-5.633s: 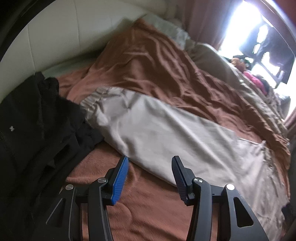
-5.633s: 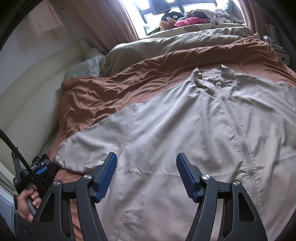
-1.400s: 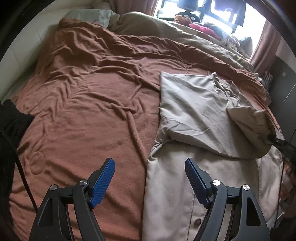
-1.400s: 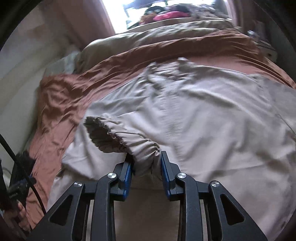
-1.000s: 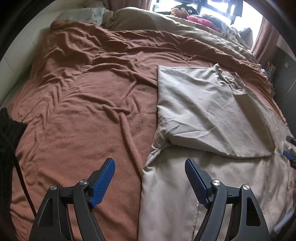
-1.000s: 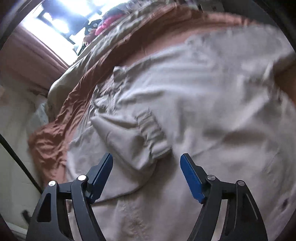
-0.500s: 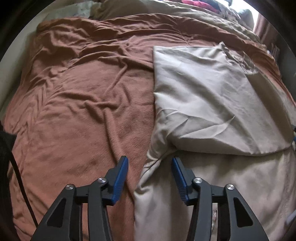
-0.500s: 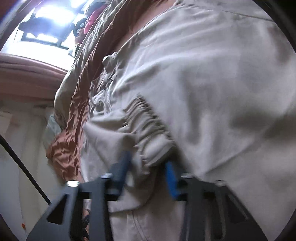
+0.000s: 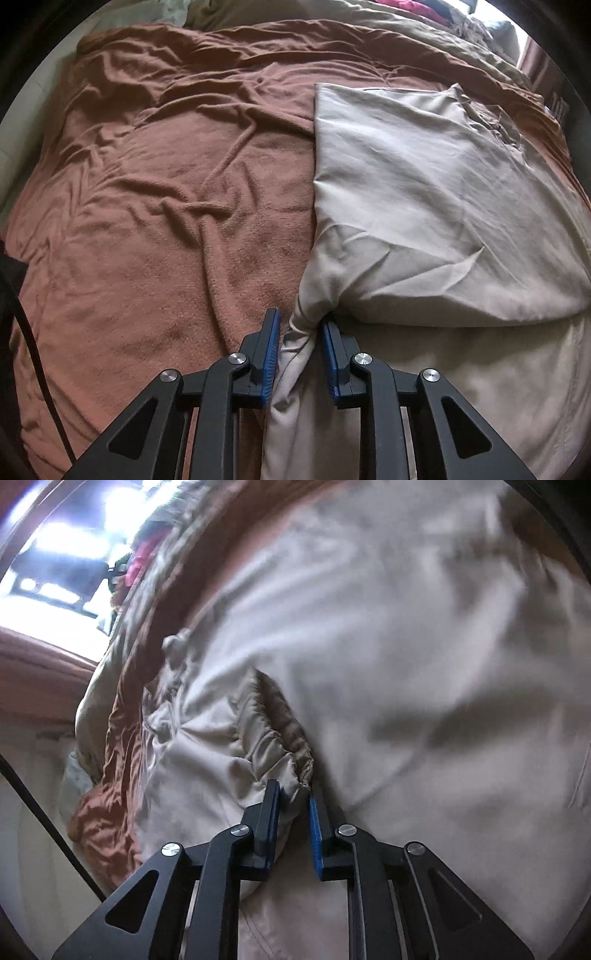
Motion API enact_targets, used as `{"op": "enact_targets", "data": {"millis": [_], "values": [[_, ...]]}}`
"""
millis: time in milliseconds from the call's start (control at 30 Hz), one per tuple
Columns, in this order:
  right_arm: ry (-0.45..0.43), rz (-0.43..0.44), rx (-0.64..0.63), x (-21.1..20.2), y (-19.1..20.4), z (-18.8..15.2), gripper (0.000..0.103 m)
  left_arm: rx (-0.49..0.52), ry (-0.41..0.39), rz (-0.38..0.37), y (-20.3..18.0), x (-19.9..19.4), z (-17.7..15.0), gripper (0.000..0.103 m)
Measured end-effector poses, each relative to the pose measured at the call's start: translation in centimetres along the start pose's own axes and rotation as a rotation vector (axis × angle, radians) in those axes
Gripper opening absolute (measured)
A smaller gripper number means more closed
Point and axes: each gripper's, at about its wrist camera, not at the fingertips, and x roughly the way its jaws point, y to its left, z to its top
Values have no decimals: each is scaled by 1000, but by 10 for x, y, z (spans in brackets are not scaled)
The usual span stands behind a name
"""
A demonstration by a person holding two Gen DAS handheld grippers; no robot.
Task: Fold large clothes
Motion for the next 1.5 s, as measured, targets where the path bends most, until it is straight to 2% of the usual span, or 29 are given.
{"op": "enact_targets", "data": {"millis": [100, 167, 200, 300, 433, 533, 600, 667, 800, 933, 1133, 1333, 1500], "values": [[-20, 19, 29, -11, -3, 11, 25, 0, 4, 1, 0, -8, 0, 27], [-65, 25, 12, -21, -1, 18, 48, 13, -11, 13, -3, -16, -2, 27], [-79, 29, 6, -27, -3, 21, 50, 19, -21, 15, -5, -21, -3, 27], [-103, 44, -11, -37, -10, 31, 50, 14, -43, -11, -10, -36, -3, 28], [-158, 25, -56, -56, -29, 36, 50, 36, -77, -43, -28, -51, -1, 50], [-194, 39, -52, -67, -38, 36, 50, 69, -88, -64, -48, -56, 2, 50], [-230, 53, -44, -76, -48, 49, 50, 94, -89, -68, -65, -57, 6, 50], [-269, 56, -37, -94, -68, 47, 50, 115, -92, -72, -78, -58, 8, 50], [-295, 88, 29, -98, -101, 65, 50, 161, -91, -91, -110, -57, 13, 50], [-355, 61, 69, -104, -134, 81, 50, 210, -79, -97, -134, -55, 20, 50], [-397, 80, 198, -112, -178, 98, 46, 225, -81, -114, -160, -50, 31, 50], [-394, 86, 244, -102, -188, 106, 35, 252, -66, -123, -182, -33, 37, 50], [-405, 99, 251, -101, -188, 121, 34, 250, -48, -135, -190, -18, 38, 50]]}}
